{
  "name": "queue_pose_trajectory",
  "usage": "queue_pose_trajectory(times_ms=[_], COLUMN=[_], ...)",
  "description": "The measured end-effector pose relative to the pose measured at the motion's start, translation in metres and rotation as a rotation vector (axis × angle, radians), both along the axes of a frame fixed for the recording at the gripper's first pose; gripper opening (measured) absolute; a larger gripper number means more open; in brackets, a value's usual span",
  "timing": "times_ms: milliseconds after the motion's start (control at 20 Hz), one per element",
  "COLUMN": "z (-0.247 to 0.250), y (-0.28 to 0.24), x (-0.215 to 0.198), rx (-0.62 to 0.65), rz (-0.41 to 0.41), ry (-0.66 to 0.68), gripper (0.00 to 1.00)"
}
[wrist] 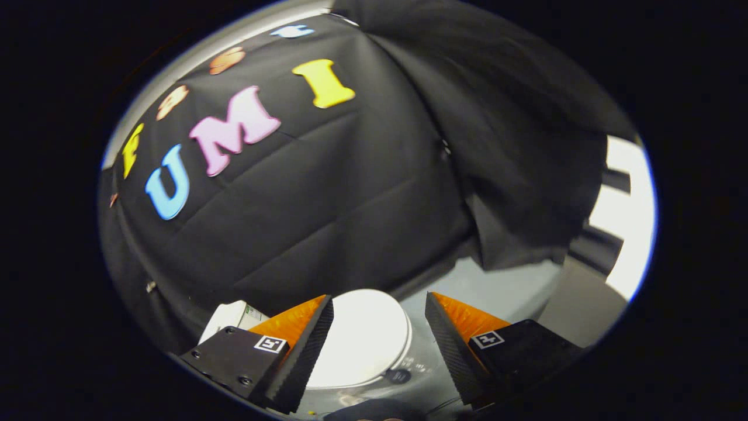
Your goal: Open the toilet lid.
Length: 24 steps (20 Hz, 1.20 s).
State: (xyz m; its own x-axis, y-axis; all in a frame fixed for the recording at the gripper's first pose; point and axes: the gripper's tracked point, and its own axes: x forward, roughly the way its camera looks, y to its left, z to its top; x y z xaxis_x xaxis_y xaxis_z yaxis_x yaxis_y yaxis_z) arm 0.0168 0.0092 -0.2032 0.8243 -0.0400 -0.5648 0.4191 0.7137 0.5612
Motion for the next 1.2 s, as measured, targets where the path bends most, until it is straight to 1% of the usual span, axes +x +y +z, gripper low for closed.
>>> queue_pose_trajectory(times_ms=[50,150,250,450,750,850,1050,1150,1200], z=[-0.02,-0.049,-0.071,-0.096,-0.149,-0.163,-0.186,-0.192,-0.195], y=[0.001,0.009,0.012,0.02,0.028,0.038,0.068,0.074,0.077], x=[-0.004,-0.014,-0.02,-0.029,-0.054,-0.061,-0.069,-0.07,-0.07], rx=[0.052,0.141,0.18,0.26,0.364,0.404,0.525,0.587,0.61], rz=[-0.032,-0.066,-0.071,-0.07,-0.113,-0.124,-0.116,-0.15,-0.153], ry=[0.041,0.107,0.151,0.195,0.301,0.324,0.371,0.367,0.364], gripper=[0.99,0.99,0.99,0.99,0.99,0.99,0.99,0.97,0.97])
